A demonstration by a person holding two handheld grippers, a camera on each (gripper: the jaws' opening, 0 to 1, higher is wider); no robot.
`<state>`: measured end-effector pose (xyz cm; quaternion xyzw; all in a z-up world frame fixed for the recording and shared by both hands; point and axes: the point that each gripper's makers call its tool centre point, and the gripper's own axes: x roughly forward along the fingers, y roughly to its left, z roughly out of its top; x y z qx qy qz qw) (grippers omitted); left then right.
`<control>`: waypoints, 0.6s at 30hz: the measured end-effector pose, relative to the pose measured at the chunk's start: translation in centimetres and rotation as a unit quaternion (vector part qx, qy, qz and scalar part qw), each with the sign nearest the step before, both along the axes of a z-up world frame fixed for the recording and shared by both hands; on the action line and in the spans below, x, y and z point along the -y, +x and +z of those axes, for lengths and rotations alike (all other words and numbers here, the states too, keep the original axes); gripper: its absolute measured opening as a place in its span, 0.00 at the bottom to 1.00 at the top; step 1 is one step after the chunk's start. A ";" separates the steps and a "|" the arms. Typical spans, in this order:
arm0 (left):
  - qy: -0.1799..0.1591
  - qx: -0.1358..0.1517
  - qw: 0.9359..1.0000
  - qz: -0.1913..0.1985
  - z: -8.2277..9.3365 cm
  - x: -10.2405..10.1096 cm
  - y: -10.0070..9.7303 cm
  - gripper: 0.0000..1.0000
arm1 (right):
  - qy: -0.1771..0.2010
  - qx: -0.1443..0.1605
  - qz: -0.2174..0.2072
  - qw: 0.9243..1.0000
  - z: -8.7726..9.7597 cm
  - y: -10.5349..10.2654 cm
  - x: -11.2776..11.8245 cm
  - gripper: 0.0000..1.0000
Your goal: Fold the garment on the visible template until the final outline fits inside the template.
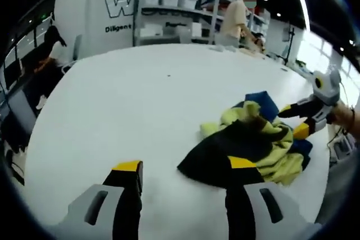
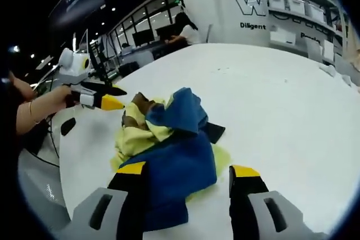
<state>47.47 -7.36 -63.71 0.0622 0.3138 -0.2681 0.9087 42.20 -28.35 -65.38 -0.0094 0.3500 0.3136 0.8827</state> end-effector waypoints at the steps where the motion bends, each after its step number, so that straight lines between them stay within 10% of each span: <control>1: 0.002 -0.005 1.000 -0.013 -0.2 0.2 -0.1 0.50 | 0.001 -0.001 -0.001 1.000 0.0 0.0 0.0 0.51; 18: 0.008 -0.044 0.998 -0.053 -3.0 2.2 -0.4 0.06 | -0.025 0.013 -0.011 1.000 0.0 0.2 1.2 0.02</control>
